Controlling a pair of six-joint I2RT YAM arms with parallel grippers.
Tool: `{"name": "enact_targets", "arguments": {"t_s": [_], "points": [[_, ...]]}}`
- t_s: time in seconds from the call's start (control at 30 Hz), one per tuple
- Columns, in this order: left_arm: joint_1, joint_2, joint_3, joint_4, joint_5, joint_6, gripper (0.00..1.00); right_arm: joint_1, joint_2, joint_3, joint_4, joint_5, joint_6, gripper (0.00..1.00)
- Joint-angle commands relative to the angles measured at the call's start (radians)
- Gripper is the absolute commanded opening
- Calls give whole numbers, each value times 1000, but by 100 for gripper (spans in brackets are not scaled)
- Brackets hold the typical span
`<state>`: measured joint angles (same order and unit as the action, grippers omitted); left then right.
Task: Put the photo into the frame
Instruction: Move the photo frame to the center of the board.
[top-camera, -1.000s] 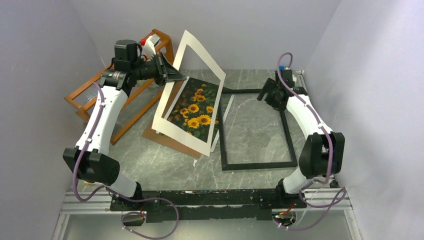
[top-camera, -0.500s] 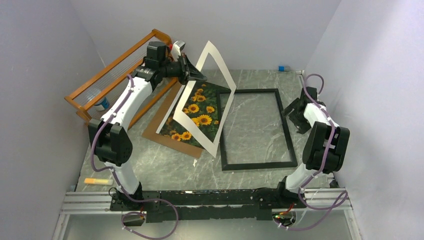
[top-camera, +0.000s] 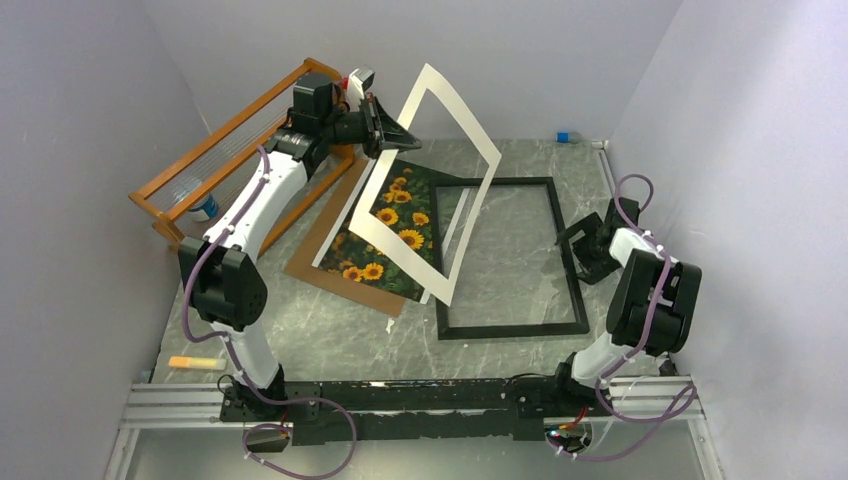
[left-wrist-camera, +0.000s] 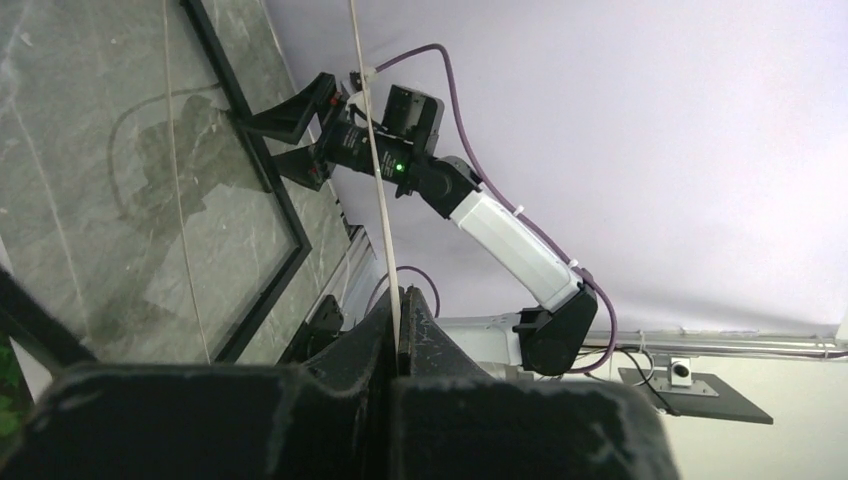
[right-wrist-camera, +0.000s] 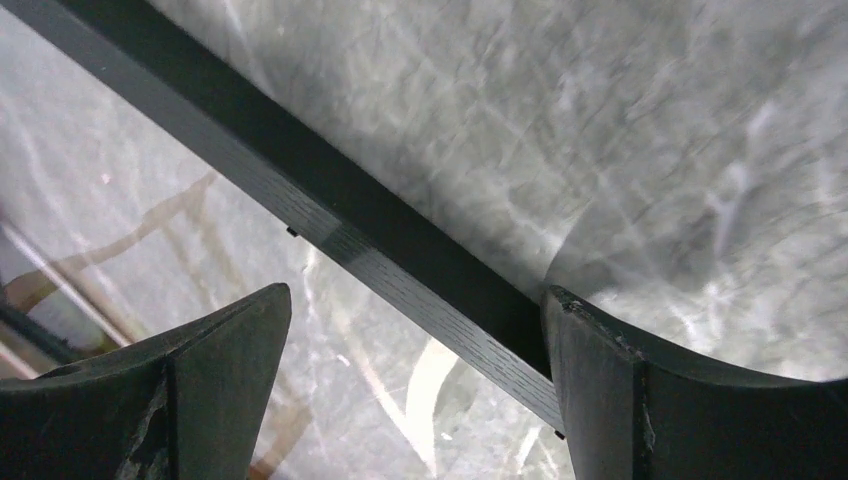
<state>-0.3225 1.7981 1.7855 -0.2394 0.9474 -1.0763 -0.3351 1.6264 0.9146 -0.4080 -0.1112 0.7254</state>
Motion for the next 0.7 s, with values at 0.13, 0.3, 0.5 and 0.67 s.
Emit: {"name": "enact_targets", "arguments": {"t_s": [0.13,0.3,0.5,0.67], "points": [[-7,15,-18,101,22,-68,2,35,-74,-127,90,-223,108,98],[-7,19,-67,108,5,-65,3,96,-103,-188,130,-271,146,97],[-7,34,-100,123,-19,-71,3,222,-111,-256,236,-300,260,96],[-7,24,-171,199,-62,-116,3,274,-140,-266,234,-248,301,95]]}}
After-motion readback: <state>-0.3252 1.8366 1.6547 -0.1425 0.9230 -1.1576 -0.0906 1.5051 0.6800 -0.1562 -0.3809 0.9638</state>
